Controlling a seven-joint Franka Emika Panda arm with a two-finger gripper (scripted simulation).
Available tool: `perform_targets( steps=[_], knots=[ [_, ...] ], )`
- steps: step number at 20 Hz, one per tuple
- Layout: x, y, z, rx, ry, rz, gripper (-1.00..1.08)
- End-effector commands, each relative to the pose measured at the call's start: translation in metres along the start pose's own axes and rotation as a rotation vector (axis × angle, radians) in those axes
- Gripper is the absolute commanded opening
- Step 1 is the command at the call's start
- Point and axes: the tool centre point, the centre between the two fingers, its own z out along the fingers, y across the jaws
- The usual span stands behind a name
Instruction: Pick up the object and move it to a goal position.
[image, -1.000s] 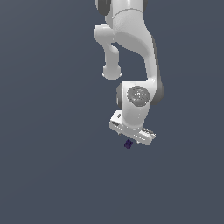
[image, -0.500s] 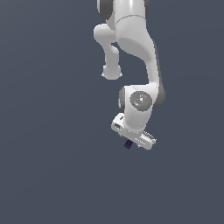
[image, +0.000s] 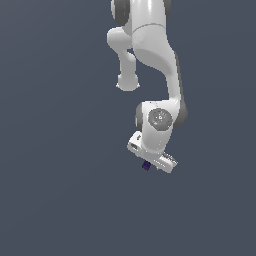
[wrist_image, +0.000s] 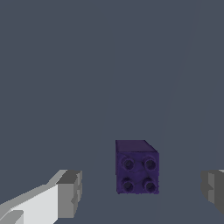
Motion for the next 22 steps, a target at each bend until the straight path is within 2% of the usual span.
perform_targets(
  steps=[1,10,11,22],
  knots=[
    [-0.001,0.001,0.014,-0.001,-0.001,0.001,1.00],
    [0.000,0.000,0.034,-0.001,-0.001,0.003,1.00],
    [0.000,0.000,0.034,-0.001,-0.001,0.003,-1.00],
    [0.000,0.000,0.034,-0.001,-0.001,0.003,-1.00]
  ],
)
